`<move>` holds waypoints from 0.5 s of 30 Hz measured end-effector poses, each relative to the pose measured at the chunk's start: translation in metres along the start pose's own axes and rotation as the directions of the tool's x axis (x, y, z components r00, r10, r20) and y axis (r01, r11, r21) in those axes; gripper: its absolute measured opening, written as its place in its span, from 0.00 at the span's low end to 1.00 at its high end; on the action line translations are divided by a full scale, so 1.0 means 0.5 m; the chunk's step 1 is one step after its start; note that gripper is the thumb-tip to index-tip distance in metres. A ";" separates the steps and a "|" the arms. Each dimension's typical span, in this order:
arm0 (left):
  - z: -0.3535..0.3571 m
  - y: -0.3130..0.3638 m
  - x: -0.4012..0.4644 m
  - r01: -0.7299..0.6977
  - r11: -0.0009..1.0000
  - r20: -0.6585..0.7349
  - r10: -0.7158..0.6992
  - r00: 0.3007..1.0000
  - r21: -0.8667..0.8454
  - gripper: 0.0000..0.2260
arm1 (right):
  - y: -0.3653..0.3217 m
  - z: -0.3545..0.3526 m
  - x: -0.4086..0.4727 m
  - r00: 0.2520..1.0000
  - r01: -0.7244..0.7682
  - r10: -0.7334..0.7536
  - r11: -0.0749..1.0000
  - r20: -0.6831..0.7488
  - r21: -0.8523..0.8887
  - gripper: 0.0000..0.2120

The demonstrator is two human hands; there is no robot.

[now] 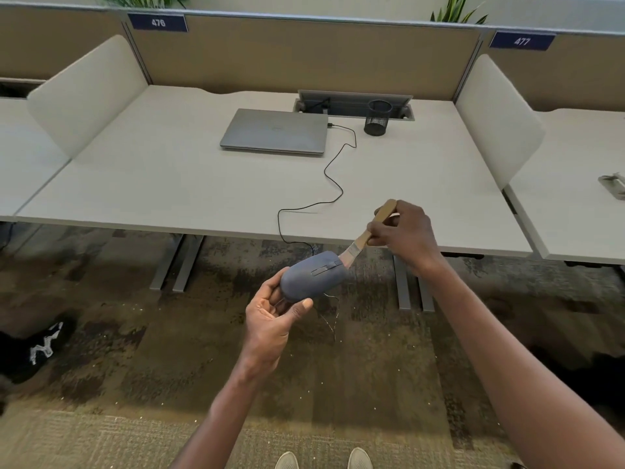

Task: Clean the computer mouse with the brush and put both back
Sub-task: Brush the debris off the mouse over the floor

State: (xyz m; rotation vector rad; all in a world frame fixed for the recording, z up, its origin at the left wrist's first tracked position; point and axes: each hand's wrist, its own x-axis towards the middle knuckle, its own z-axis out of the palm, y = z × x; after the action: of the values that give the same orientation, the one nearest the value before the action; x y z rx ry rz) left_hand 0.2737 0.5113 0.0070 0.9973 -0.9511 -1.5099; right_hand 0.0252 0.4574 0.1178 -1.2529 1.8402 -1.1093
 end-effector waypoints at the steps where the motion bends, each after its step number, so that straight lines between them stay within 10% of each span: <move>1: -0.003 0.002 -0.001 0.000 1.000 0.006 0.000 1.000 -0.001 0.31 | 0.006 0.004 -0.001 1.000 -0.005 0.004 1.000 0.024 0.030 0.04; 9: -0.018 0.015 -0.012 0.001 1.000 0.034 0.000 0.999 -0.013 0.31 | 0.050 -0.002 0.009 0.997 -0.009 -0.004 0.988 -0.080 -0.157 0.05; 15: -0.016 0.031 -0.016 0.002 1.000 0.043 -0.002 0.999 -0.015 0.31 | 0.038 0.006 0.012 0.998 0.013 -0.002 0.987 -0.069 0.162 0.04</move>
State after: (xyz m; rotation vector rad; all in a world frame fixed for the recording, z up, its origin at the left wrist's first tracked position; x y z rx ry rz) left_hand 0.2871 0.5163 0.0196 0.9588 -0.9683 -1.5436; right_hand 0.0182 0.4547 0.0990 -1.1419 1.7567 -1.2930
